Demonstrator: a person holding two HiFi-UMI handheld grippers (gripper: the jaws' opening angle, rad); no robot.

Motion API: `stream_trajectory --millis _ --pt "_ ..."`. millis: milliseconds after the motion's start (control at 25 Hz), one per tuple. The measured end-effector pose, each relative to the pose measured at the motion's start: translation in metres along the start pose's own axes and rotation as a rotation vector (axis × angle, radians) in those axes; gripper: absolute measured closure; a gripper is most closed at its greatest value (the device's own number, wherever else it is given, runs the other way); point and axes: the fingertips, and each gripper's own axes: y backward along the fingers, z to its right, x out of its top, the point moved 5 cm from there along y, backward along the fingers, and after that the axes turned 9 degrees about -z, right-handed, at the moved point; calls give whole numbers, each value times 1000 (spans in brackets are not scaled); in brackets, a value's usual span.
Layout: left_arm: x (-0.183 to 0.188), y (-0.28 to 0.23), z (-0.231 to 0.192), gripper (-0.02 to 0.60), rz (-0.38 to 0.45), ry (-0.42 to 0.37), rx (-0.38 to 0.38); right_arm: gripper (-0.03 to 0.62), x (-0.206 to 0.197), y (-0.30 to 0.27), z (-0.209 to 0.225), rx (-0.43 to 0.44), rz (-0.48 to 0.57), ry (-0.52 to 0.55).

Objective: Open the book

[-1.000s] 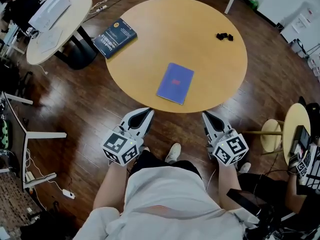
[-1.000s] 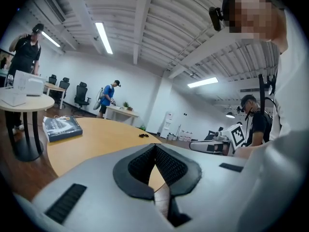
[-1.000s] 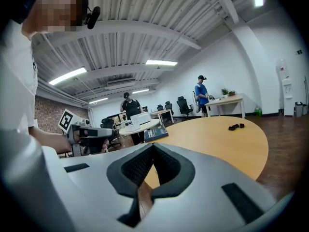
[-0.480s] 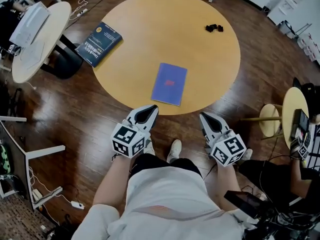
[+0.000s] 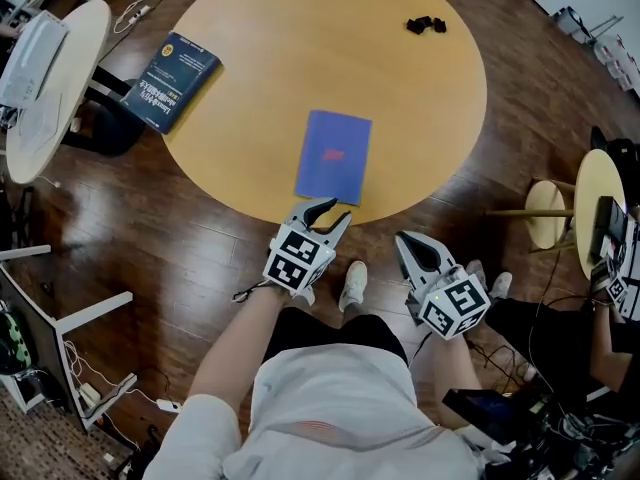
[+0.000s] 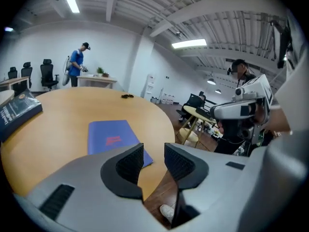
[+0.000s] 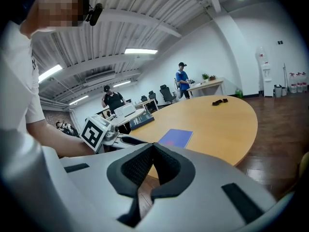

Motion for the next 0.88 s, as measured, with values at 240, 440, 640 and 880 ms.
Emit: stream_trajectory --millis 240,440,640,880 --pt "-6 -73 1 434 -184 -84 35 597 -14 -5 33 -30 -9 -58" --pt "-9 -92 6 436 -258 -107 50 596 -20 -3 32 -44 -13 -70" --pt "-17 -91 2 436 -290 -149 109 596 -25 1 28 -56 -17 -80" --pt "-24 -93 3 444 -322 -142 138 596 -28 2 24 -44 -28 -77"
